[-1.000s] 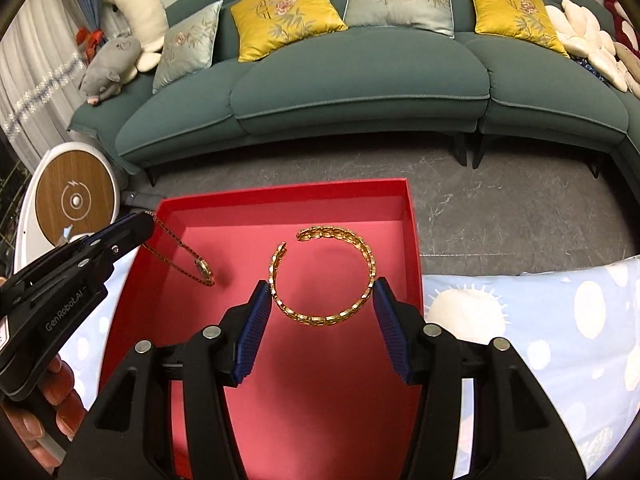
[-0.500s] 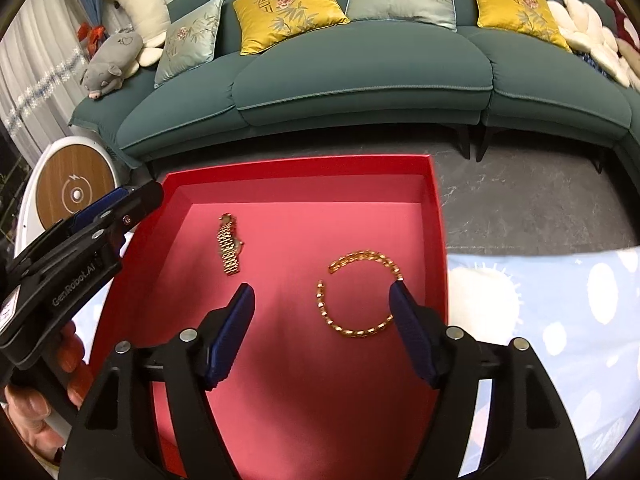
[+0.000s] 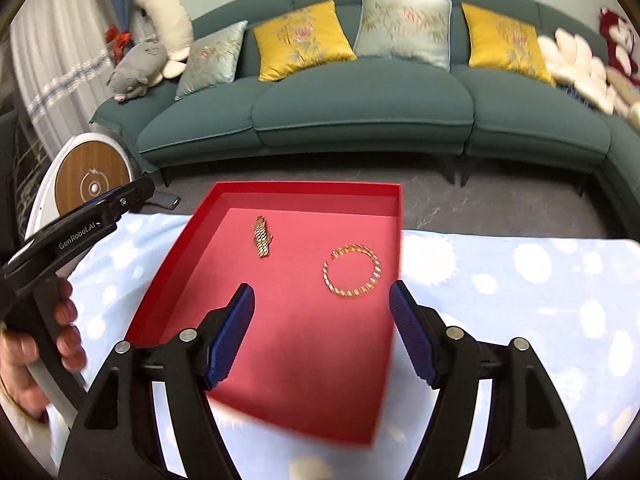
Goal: Organize jewelry
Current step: 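Withdraw both open grippers from the tray back over the jewelry, then grasp the pearl necklace with the right gripper while the left grasps the black bead bracelet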
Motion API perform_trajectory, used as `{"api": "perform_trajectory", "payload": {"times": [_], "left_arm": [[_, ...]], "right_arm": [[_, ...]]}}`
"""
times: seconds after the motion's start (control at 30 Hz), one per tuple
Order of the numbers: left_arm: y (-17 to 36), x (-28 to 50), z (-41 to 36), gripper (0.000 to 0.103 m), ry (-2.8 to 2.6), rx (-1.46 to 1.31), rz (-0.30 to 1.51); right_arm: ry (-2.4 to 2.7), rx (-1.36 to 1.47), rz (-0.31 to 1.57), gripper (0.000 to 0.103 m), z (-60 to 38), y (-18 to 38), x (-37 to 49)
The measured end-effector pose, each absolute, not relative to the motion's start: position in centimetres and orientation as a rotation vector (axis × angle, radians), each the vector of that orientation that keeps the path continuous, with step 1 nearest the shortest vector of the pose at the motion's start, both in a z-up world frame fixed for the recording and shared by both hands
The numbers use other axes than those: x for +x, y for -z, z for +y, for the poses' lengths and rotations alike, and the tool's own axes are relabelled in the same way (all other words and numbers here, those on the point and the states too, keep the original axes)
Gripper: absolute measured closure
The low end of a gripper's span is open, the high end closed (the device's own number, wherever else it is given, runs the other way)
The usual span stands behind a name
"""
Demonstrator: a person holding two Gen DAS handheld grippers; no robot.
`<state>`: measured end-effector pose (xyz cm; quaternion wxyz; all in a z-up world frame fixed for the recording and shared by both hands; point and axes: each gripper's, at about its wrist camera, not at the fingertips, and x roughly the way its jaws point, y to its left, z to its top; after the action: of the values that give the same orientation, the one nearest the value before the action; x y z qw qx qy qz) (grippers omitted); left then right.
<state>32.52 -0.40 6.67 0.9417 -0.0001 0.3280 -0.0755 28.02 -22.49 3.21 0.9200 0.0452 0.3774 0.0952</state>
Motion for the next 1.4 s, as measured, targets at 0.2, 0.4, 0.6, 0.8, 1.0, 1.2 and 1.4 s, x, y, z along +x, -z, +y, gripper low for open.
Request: {"api": "perform_trajectory", "payload": {"times": [0.2, 0.4, 0.6, 0.8, 1.0, 1.2, 1.4], "left_arm": [[-6.6, 21.9, 0.8, 0.029, 0.205, 0.083, 0.741], [-3.8, 15.1, 0.2, 0.029, 0.255, 0.055, 0.885], [0.1, 11.2, -1.1, 0.030, 0.212, 0.041, 0.936], [3.0, 9.5, -1.2, 0.030, 0.178, 0.022, 0.976], [3.2, 8.9, -0.8, 0.030, 0.173, 0.011, 0.970], [3.7, 8.6, -0.3, 0.030, 0.186, 0.024, 0.961], [4.1, 8.5, 0.5, 0.030, 0.205, -0.014, 0.963]], "right_arm": [[-0.161, 0.104, 0.750, 0.030, -26.0, -6.6, 17.5], [-0.089, 0.117, 0.715, 0.025, -28.4, -6.2, 8.1], [-0.067, 0.221, 0.773, 0.024, -29.4, -2.7, 2.3], [-0.091, 0.169, 0.885, 0.025, -25.8, 3.3, -0.8], [-0.153, -0.023, 0.889, 0.025, -19.8, 5.9, -1.2], [-0.109, -0.040, 0.882, 0.028, -18.8, 7.5, 0.0], [-0.092, -0.001, 0.914, 0.038, -19.4, 8.8, 0.8]]}}
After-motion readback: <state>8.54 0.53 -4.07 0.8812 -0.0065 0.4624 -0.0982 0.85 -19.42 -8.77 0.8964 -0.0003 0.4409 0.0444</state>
